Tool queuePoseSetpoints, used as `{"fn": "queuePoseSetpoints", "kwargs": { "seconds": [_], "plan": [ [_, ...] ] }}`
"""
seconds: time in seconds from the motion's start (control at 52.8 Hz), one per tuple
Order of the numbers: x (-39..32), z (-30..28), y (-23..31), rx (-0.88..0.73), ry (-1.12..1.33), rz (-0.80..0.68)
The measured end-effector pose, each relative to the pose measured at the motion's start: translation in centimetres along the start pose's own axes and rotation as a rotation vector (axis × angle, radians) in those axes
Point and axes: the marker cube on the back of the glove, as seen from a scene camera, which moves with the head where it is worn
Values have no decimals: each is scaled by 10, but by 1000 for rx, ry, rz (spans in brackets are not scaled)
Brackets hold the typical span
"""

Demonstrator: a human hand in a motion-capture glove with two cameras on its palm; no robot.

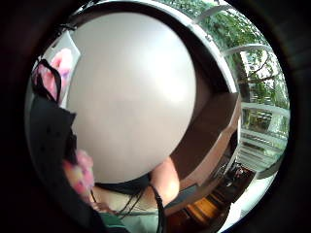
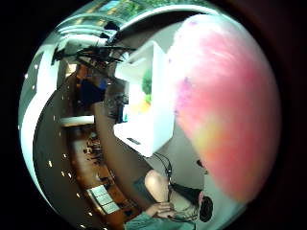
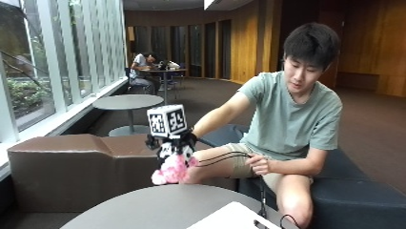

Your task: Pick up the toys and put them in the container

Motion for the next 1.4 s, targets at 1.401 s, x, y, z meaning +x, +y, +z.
{"fn": "queuePoseSetpoints", "kwargs": {
  "seconds": [1.401],
  "plan": [
    [-273, -99, 12, -60, 52, -316]
  ]
}}
